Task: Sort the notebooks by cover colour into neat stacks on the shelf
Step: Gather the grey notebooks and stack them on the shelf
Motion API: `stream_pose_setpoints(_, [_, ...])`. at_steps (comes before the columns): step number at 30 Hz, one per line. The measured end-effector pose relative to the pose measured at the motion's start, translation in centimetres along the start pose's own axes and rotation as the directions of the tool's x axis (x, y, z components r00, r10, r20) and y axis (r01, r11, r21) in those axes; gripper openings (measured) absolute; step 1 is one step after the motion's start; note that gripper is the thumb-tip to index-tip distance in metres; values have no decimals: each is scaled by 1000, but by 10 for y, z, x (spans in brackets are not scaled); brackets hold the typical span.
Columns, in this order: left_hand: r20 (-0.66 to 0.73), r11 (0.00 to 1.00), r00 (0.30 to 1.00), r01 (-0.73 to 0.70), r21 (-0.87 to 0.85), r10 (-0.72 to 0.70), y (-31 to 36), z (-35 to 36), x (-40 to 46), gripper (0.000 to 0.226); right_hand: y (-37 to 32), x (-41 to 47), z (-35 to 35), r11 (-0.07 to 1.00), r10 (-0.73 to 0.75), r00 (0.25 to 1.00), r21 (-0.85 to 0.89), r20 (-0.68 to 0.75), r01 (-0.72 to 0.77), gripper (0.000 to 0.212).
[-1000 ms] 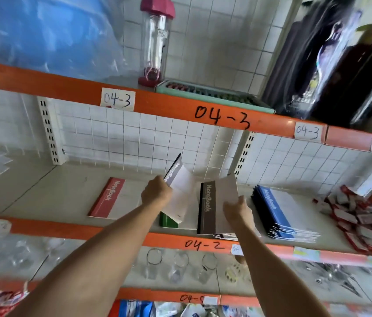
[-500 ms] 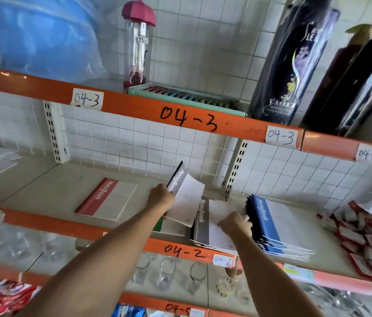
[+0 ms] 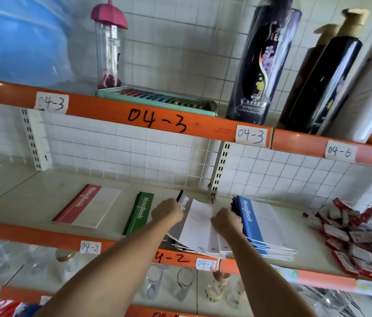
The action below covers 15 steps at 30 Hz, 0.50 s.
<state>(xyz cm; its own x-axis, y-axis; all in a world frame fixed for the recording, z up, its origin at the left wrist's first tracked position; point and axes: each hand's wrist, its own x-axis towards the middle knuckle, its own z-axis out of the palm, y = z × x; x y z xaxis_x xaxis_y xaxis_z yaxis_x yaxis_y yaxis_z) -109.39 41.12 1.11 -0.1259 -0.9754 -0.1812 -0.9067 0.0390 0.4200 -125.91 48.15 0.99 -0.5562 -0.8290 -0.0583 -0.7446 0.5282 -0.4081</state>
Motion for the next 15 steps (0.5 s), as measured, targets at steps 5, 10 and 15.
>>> stream_pose_setpoints(5, [30, 924, 995, -98, 370, 93, 7, 16, -7, 51, -4, -5, 1, 993, -117, 993, -27, -15, 117, 29])
stream_pose_setpoints(10, [-56, 898, 972, -188, 398, 228, -4, 13, -7, 43, -11, -14, 9, 961, -241, 971, -139, 0, 239, 37])
stream_pose_setpoints(15, [-100, 907, 944, -267, 326, 314, -44, -12, -5, 49, -40, -25, 21, 951, -295, 955, -81, 35, 297, 50])
